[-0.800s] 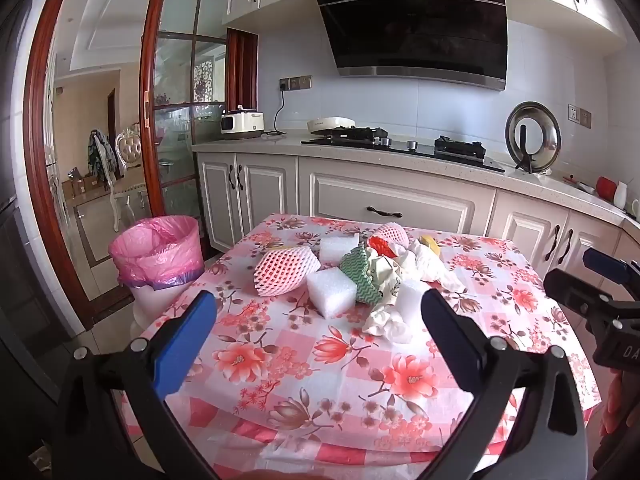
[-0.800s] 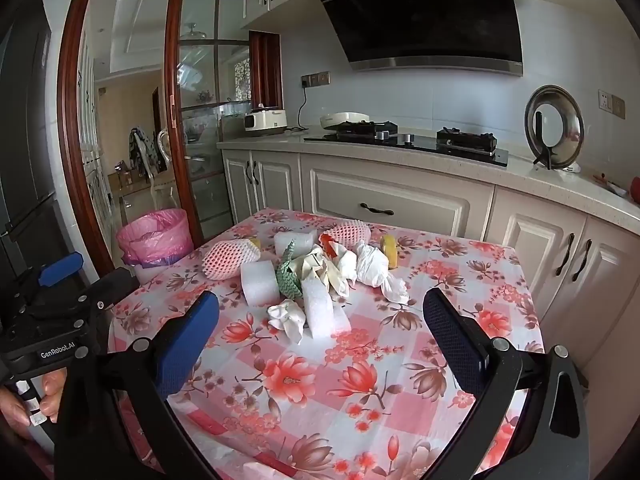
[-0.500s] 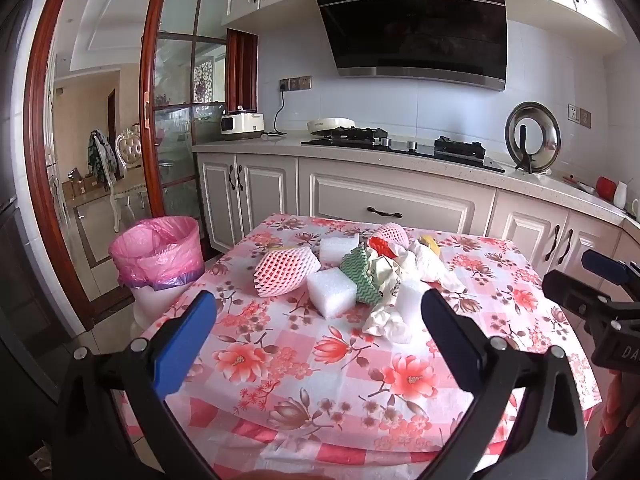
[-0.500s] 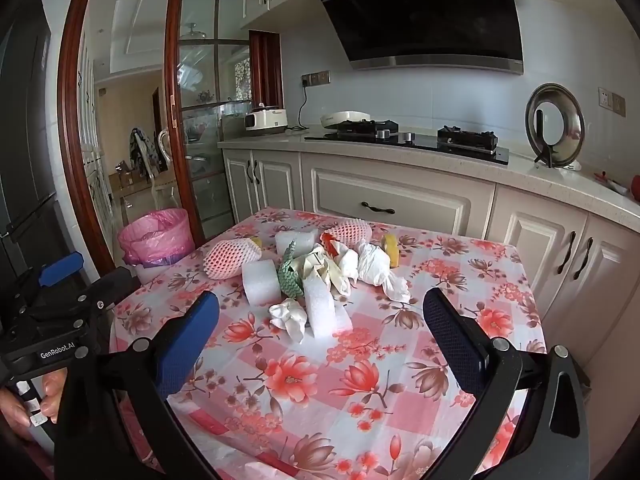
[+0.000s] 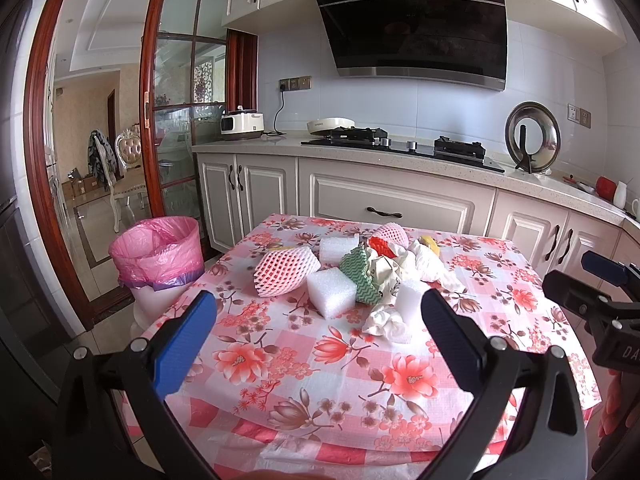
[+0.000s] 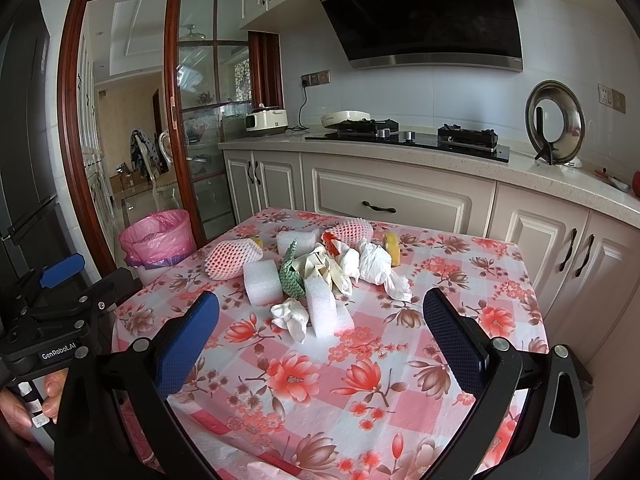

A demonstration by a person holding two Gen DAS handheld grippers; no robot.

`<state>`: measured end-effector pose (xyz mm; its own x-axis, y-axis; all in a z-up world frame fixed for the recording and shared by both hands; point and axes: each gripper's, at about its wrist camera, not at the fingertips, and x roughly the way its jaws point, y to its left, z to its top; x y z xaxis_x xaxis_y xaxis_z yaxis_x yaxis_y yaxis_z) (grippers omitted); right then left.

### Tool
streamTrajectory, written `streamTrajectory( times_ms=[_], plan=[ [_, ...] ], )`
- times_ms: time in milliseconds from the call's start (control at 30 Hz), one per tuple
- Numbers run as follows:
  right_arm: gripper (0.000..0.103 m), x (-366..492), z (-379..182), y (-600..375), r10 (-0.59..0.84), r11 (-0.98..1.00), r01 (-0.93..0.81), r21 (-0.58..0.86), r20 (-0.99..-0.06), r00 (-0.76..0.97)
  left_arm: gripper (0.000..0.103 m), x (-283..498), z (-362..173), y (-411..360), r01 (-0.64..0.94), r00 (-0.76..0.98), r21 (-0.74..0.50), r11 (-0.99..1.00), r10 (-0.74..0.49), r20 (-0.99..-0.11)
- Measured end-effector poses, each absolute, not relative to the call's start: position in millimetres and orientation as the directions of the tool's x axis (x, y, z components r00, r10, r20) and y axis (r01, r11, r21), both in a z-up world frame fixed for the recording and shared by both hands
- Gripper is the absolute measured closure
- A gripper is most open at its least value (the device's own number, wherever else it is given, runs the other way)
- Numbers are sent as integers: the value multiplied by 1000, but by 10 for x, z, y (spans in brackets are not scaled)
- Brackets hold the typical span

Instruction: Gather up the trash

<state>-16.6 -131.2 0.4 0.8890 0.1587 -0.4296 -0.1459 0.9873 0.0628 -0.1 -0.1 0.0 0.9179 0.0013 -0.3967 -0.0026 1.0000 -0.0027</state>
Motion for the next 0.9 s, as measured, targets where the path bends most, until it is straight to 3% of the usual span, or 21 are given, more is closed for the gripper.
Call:
streamTrajectory(
  times_ms=[900],
  plan=[
    [7,-162,-45,-1281,165,986,-148,73,-431,887,4,-1,0,-1,-3,918,-3,1000,2,-396]
  ],
)
